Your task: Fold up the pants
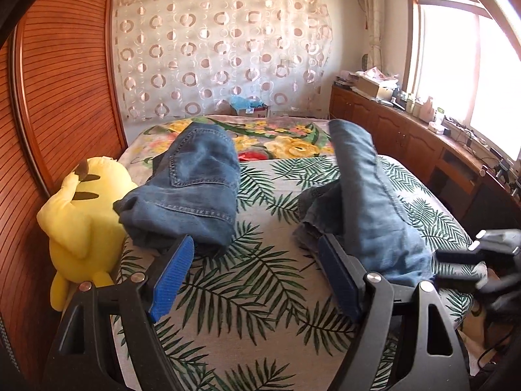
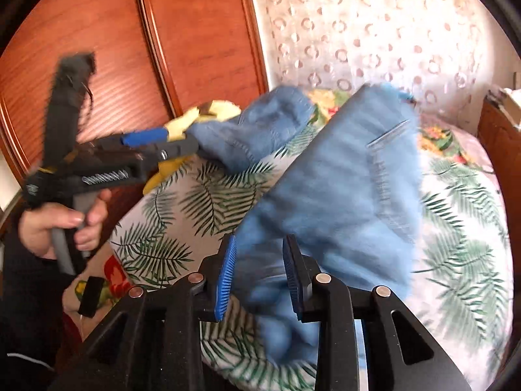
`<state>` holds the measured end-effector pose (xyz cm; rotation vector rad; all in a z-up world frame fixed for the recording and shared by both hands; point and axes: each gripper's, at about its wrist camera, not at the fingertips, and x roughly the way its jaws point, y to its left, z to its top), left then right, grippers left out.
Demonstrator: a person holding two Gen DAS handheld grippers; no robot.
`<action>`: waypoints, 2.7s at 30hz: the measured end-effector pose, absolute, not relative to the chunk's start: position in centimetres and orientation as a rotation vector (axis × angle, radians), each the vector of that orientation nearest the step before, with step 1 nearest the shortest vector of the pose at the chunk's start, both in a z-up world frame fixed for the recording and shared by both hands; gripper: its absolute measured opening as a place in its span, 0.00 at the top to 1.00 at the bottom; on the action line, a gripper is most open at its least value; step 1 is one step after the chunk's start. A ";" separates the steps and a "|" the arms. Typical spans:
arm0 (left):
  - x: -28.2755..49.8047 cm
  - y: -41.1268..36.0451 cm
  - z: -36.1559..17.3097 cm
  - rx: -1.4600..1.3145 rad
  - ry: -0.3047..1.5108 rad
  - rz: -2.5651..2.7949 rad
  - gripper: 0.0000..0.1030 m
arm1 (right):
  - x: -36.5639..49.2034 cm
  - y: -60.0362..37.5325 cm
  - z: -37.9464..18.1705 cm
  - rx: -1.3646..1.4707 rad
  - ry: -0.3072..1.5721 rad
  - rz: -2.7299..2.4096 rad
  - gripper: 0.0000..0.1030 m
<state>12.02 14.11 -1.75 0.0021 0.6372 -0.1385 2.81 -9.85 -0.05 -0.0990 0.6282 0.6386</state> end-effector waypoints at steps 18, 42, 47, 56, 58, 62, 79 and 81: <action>19.7 3.8 -1.7 0.110 0.653 -0.332 0.32 | 7.1 -15.9 -0.8 -0.081 0.566 0.426 0.66; 20.5 7.5 -8.8 0.125 0.862 -0.218 0.97 | 19.4 -9.7 -3.5 -0.141 0.648 0.491 0.66; 19.3 7.8 -6.1 0.086 0.802 -0.217 0.96 | 20.9 -8.6 -4.2 -0.107 0.712 0.568 0.65; 21.9 7.0 -4.4 0.064 0.765 -0.285 0.34 | 21.7 -10.3 -2.4 -0.130 0.677 0.548 0.58; 23.0 6.7 -4.5 0.061 0.770 -0.286 0.34 | 21.7 -11.2 -1.8 -0.141 0.650 0.527 0.42; 25.1 5.7 -5.4 0.083 0.799 -0.291 0.34 | 23.8 -12.8 -2.7 -0.125 0.710 0.510 0.37; 26.4 6.1 -8.7 0.027 0.859 -0.350 0.46 | 30.1 -13.8 -7.1 0.130 0.884 0.711 0.32; 26.3 6.3 -8.8 -0.025 0.877 -0.397 0.57 | 30.2 -13.5 -7.5 0.141 0.895 0.743 0.32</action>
